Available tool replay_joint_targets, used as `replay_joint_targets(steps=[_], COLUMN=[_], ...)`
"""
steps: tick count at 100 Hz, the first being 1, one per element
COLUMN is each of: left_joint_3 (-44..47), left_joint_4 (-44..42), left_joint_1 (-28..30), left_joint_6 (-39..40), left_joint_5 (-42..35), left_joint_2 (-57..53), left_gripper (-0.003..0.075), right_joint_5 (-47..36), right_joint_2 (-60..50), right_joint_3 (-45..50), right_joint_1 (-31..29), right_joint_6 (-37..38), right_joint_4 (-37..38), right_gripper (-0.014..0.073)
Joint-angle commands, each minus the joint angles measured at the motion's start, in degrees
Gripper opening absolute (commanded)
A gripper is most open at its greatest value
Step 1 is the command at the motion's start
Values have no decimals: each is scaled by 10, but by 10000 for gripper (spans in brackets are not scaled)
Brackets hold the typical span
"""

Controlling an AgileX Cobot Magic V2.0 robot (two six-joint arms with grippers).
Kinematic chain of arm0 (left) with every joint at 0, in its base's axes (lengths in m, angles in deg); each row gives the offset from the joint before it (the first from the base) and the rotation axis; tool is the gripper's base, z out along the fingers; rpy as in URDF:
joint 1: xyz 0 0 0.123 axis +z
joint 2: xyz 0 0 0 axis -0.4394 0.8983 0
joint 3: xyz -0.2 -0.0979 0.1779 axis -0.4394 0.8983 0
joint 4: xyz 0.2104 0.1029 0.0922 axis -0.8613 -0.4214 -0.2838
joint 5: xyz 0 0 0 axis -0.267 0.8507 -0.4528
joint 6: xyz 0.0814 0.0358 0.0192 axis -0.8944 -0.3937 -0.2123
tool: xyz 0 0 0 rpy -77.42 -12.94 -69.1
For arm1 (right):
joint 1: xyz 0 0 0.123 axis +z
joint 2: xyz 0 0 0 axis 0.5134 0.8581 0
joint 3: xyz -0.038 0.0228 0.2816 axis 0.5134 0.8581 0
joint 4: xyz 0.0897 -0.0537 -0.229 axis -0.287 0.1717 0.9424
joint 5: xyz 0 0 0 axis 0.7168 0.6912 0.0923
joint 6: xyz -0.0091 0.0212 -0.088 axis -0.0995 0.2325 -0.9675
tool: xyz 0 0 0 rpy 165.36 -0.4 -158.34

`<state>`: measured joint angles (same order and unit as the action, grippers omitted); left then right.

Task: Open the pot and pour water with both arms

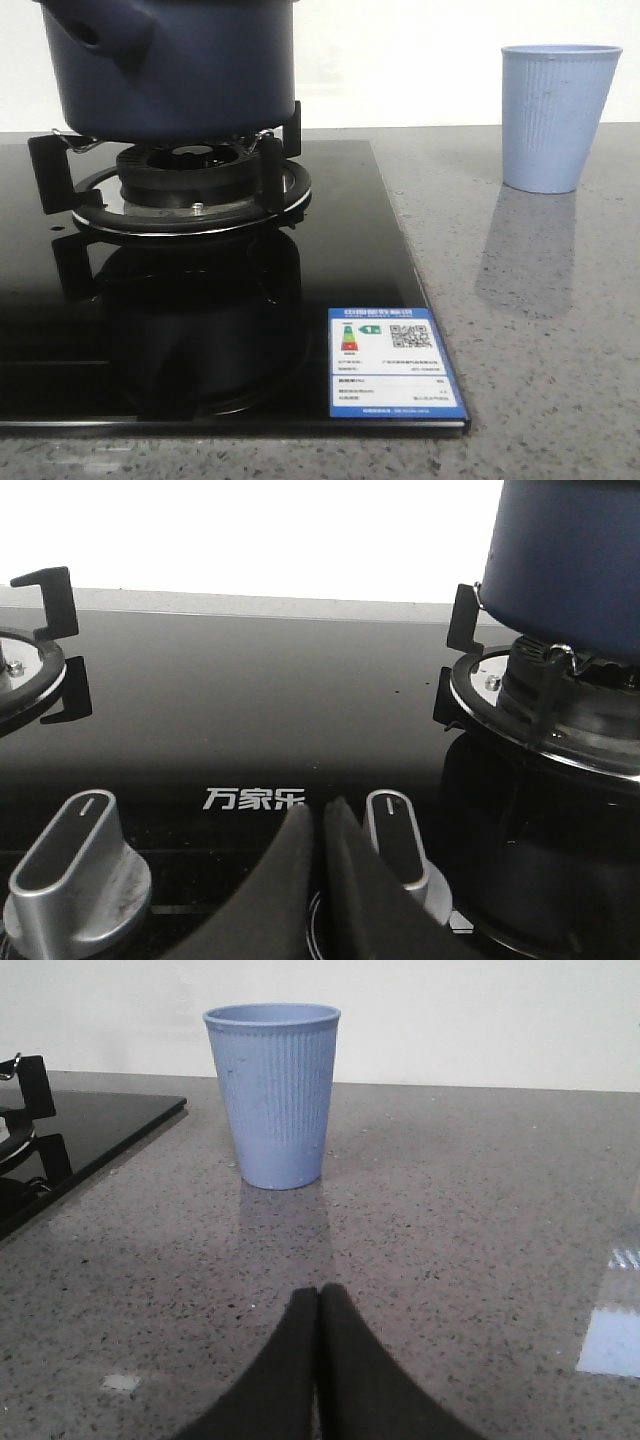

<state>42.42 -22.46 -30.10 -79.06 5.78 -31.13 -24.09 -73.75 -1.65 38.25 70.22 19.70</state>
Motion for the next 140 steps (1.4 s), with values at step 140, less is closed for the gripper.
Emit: replay_joint_targets(steps=[140], left_joint_3=[18], left_joint_4=[312], left_joint_1=[0], left_joint_6=[7], left_joint_5=[-106], left_joint_2=[-14], left_gripper=[-19], right_joint_5=[-92], right_joint_2=[-12], right_joint_3=[15], right_joint_1=[-3], right_joint_6=[-2], right_joint_4=[-276], right_gripper=[-74])
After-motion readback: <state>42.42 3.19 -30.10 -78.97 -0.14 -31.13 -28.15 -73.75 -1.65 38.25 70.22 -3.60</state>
